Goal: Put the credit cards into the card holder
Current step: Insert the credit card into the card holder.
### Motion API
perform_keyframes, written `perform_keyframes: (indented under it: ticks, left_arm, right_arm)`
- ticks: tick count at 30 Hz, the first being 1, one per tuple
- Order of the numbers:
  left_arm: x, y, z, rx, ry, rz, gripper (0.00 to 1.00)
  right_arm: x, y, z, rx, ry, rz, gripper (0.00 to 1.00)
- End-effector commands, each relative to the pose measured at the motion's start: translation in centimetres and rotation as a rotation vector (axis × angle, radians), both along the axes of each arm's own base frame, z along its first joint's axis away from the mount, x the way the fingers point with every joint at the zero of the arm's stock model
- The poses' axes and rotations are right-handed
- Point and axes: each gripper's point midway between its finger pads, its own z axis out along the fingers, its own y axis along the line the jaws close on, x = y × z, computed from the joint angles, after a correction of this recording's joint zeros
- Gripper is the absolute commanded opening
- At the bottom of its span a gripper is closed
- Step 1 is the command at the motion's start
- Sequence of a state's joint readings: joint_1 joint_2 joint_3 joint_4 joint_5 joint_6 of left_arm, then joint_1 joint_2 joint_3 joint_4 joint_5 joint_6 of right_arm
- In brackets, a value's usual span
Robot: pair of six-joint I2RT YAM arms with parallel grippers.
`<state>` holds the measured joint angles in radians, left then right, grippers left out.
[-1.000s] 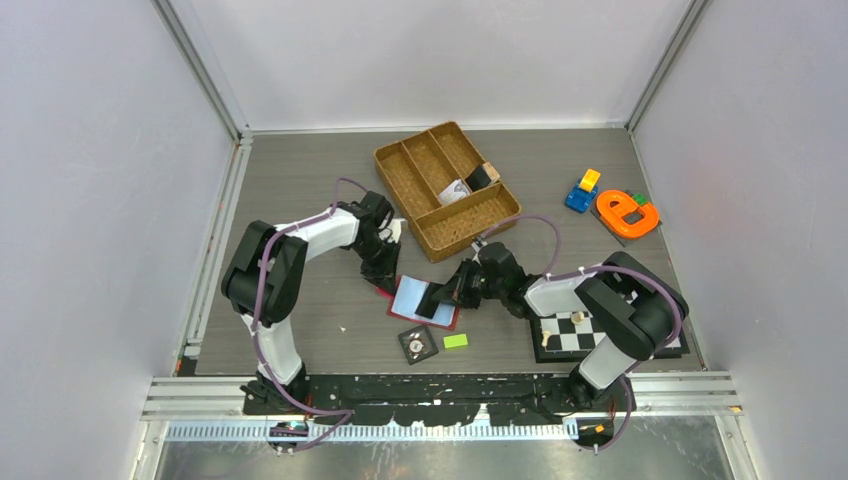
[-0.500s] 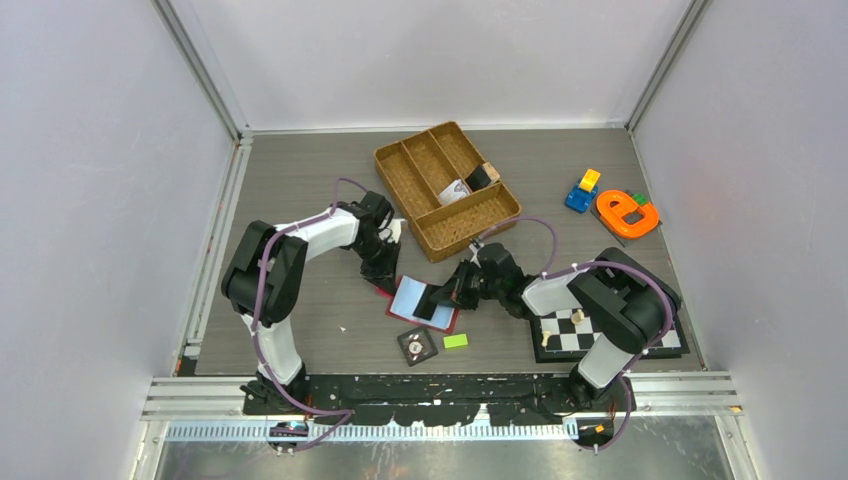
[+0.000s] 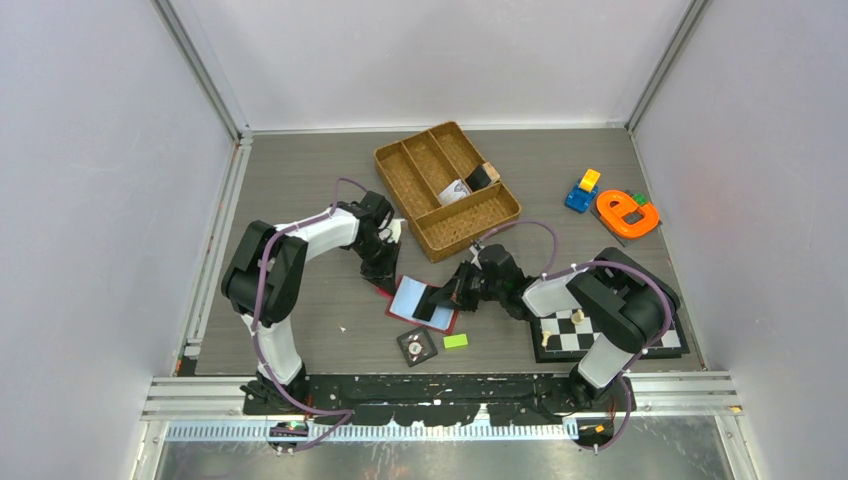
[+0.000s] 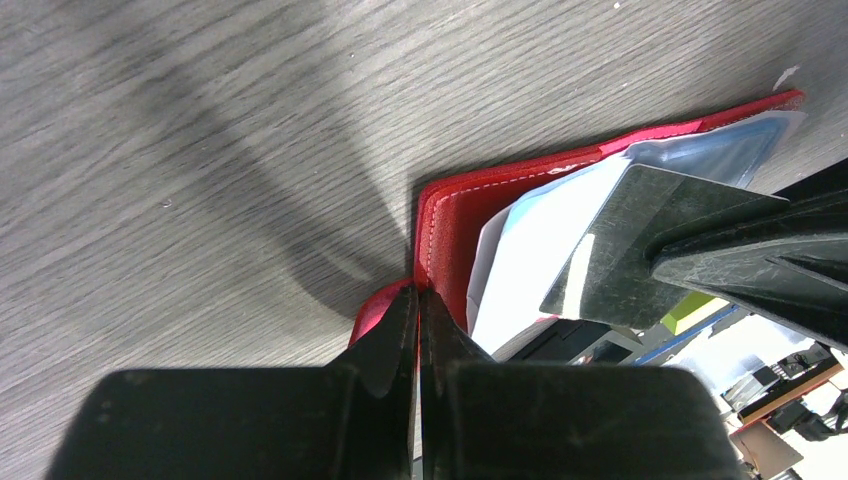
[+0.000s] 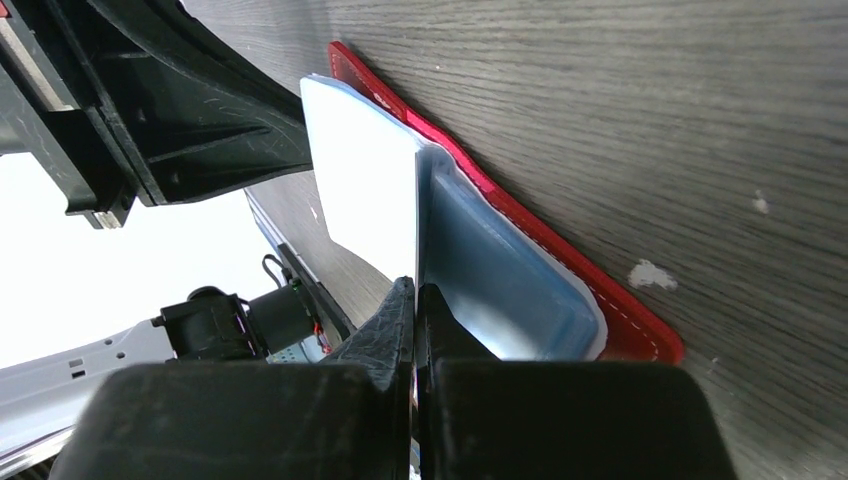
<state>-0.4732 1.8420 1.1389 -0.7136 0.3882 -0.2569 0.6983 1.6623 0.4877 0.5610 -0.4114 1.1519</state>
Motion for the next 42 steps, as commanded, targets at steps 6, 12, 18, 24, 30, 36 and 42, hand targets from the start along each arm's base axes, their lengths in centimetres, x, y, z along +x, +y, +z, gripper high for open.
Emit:
perform_keyframes:
  ticks: [6,12,18,24,30,36,42]
  left_arm:
    - [-0.7,0.5,-1.1,0.044,0.03,-0.015,0.0]
    - [-0.7,0.5,-1.0,0.042,0.03,-0.015,0.0]
    - [-0.7,0.4,-1.0,0.04,0.031,-0.015,0.0]
    - [-0.7,0.5,-1.0,0.042,0.032,-0.017,0.0]
    - [-0.6,0.4,-1.0,0.04,0.029,-0.017,0.0]
    - [-0.7,0.4,-1.0,0.04,0.032,-0.016,0.0]
    - [-0.7,0.4,-0.9,0.036,0.034,-0.017,0.0]
  right_arm:
    - [0.1,0.4,0.8,0.056,-0.009,-0.015,0.0]
    - [0.1,0.9,0.4,0.079,-0.001,-0.002,0.0]
    - [0.0,0.8,-0.2,0.067,0.013,-0.003,0.0]
    - [-0.2,0.7,-0.3,0.051,0.018,0.006,0.0]
    - [-0.5,0.5,-0.7,0.032,0.04,0.011,0.01]
    - [-0.4,0.8,-1.2,0.037,0.048,0.017,0.01]
    - [-0.3,1.0,-1.6,0.033,0.056,0.024,0.0]
